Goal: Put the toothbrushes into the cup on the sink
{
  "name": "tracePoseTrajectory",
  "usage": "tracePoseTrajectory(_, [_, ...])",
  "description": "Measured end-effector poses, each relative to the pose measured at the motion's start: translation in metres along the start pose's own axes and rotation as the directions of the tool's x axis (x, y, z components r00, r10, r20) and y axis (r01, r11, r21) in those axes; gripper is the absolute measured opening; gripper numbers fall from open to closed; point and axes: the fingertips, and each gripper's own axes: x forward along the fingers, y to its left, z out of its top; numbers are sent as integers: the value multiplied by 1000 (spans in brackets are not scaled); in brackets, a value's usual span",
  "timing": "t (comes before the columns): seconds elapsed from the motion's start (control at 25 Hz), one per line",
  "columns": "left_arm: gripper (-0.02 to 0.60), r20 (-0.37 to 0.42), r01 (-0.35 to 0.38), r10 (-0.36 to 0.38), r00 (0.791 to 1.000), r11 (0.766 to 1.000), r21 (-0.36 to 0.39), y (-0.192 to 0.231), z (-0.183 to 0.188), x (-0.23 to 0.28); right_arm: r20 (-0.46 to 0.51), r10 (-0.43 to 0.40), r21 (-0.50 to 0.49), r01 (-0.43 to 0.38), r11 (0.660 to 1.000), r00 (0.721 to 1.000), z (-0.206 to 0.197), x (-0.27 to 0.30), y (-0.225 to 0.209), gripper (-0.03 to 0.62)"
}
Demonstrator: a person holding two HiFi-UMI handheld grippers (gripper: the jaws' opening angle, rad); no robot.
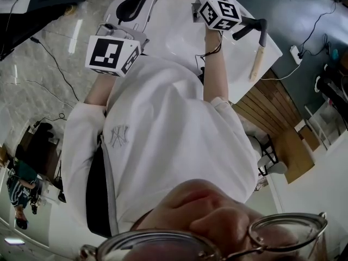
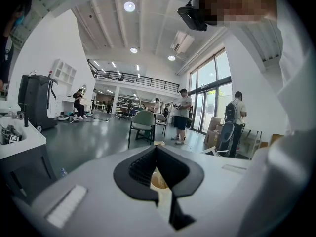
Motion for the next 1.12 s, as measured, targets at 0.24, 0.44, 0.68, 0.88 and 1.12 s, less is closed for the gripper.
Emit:
tracePoseTrajectory(0.24, [9, 0, 7, -7, 1000, 1000, 4, -1, 2, 0, -9, -14, 0, 14, 1000, 1000, -3, 0, -1, 43])
tracePoseTrajectory(0.44, [9, 5, 4, -4, 1000, 1000, 5, -2, 3, -1, -24, -13, -5, 13, 1000, 1000, -4, 0, -2, 43])
tracePoseTrajectory(0.68, [9, 10, 11, -11, 1000, 1000, 8, -4, 4, -2, -75, -30, -3, 30, 1000, 997, -11, 0, -6, 111])
tracePoseTrajectory(0.88, [9, 16, 17, -17, 1000, 1000, 8, -7, 7, -2, -102, -36, 29, 39, 999, 994, -17, -6, -9, 133])
tracePoseTrajectory(1.12, [9, 21, 26, -27, 999, 1000, 14, -14, 5, -3, -102, -43, 40, 47, 998, 994, -17, -15, -10, 135])
